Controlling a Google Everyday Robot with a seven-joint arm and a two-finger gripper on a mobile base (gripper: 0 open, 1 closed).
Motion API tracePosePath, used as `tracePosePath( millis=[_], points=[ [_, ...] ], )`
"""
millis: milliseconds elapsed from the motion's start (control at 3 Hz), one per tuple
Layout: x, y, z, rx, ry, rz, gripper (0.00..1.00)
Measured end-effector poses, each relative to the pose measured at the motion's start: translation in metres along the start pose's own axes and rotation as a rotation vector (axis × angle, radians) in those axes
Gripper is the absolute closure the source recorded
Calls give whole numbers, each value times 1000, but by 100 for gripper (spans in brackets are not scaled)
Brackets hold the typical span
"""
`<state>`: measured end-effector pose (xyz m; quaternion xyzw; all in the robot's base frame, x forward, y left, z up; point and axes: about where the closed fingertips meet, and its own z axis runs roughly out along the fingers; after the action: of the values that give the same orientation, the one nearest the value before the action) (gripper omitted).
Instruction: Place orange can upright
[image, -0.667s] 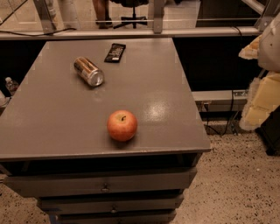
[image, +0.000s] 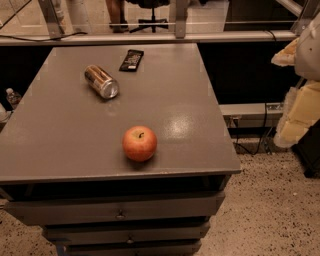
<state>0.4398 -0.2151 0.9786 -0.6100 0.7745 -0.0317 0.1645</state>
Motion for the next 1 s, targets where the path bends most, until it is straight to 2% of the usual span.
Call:
tracePosePath(
  millis=[333, 667, 1000],
  points=[
    [-34, -22, 13, 15, -62, -19, 0],
    [-82, -56, 36, 65, -112, 13, 0],
    [-124, -86, 61, 80, -167, 129, 0]
  ],
)
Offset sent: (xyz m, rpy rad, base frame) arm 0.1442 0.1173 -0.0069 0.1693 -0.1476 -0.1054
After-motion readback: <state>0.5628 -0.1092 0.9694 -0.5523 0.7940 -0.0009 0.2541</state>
